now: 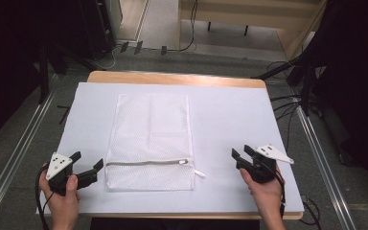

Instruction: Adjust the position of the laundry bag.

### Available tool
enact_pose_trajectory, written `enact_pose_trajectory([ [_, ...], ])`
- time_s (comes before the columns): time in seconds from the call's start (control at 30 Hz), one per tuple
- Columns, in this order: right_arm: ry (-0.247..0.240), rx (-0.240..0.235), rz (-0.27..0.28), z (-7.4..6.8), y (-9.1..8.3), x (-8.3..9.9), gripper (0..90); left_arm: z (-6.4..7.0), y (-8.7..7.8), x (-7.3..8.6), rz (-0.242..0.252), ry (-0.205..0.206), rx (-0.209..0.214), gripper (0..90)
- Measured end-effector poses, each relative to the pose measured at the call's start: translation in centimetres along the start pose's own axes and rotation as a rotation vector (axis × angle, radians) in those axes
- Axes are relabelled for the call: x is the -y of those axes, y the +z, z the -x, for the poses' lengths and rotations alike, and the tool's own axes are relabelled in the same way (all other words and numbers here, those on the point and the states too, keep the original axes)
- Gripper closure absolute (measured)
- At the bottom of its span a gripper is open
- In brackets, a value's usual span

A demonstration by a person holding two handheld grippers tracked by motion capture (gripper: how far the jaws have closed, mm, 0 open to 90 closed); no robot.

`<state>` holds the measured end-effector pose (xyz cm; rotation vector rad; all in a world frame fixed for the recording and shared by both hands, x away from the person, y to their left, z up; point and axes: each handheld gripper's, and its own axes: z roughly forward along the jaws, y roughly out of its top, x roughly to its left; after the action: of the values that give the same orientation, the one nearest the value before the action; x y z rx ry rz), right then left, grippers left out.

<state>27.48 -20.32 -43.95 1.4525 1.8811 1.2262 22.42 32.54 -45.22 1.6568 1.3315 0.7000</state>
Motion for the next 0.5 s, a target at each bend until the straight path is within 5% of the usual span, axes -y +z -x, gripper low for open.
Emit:
enact_pose_trajectory([
  [0.23, 0.001, -0.139, -0.065, -4.2, 4.4, -1.4, 58.5, 0.3, 0.0, 0.0, -0.002, 0.009, 0.018, 12.9],
  [0.5, -0.037, -0.156, -0.161, -8.3, 8.2, -1.8, 61.6, 0.3, 0.0, 0.0, -0.007, 0.006, 0.021, 13.0],
])
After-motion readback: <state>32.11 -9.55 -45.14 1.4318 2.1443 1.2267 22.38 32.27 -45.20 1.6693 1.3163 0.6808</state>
